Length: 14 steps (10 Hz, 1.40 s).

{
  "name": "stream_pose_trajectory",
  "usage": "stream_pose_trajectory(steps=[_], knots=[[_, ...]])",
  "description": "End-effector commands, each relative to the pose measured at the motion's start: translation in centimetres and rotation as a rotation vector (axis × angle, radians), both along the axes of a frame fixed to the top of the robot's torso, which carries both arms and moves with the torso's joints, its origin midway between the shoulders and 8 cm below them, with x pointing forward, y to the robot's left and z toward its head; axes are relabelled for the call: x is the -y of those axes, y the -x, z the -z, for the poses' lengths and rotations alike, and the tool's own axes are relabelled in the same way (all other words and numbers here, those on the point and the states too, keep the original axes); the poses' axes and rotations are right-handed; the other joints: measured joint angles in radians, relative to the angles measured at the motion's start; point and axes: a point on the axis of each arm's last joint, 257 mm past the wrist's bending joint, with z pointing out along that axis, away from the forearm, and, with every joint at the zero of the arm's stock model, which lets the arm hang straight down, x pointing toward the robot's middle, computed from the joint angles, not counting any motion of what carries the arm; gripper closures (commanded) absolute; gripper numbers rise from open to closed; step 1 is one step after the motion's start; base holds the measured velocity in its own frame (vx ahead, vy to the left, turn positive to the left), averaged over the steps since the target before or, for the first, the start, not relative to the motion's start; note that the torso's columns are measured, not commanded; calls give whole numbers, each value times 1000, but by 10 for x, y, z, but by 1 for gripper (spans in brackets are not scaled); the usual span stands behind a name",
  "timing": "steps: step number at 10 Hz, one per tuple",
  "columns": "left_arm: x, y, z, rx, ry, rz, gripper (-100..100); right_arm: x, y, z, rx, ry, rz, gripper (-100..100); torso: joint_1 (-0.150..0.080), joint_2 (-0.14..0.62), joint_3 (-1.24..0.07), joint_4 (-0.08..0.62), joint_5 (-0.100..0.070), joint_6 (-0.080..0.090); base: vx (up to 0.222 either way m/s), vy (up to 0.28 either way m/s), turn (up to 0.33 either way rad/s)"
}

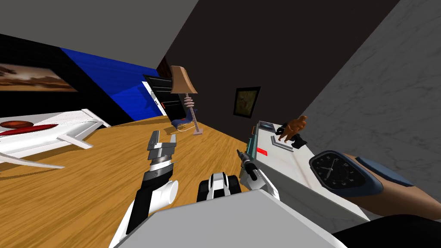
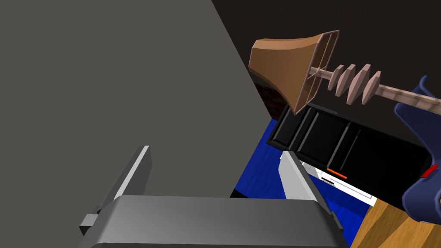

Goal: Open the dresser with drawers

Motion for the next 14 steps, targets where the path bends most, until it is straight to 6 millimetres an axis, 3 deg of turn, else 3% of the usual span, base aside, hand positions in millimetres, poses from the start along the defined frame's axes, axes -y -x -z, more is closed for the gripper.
stream_pose_trajectory(steps=[1, 2, 4, 5, 6, 8, 10, 11, 14], knots=[[0, 0, 0, 0, 0, 0, 0, 18, 17, 40, -119, 95, 28, -100, 0, -1, 0, 0, 0, -1, 13, 21, 126], [0, 0, 0, 0, 0, 0, 0, 20, 20, 45, -134, 99, 37, -100, -1, 0, 0, 0, 0, 1, 7, 12, -47], [0, 0, 0, 0, 0, 0, 0, 35, 38, 74, -227, 179, 53, -100, -1, -1, 0, 0, -1, -1, 15, 20, 209], [0, 0, 0, 0, 0, 0, 0, 37, 39, 75, -235, 182, 61, -100, -1, -1, -1, 0, 0, 0, 8, 7, -37], [0, 0, 0, 0, 0, 0, 0, 46, 52, 94, -296, 248, 60, -100, -2, 0, 0, 0, 0, 0, 12, 20, 299], [0, 0, 0, 0, 0, 0, 0, 54, 60, 102, -331, 268, 83, -100, -1, -1, -1, 0, 0, 0, 12, 11, 44], [0, 0, 0, 0, 0, 0, 0, 72, 83, 123, -423, 354, 104, -100, 0, -1, 0, 0, 0, -1, 15, 17, 205], [0, 0, 0, 0, 0, 0, 0, 72, 83, 123, -423, 354, 104, -100, -1, -1, -1, 0, 0, 0, 6, 6, -51], [0, 0, 0, 0, 0, 0, 0, 94, 113, 147, -546, 487, 123, -100, -1, -1, 0, 0, 0, 0, 12, 16, 196]])
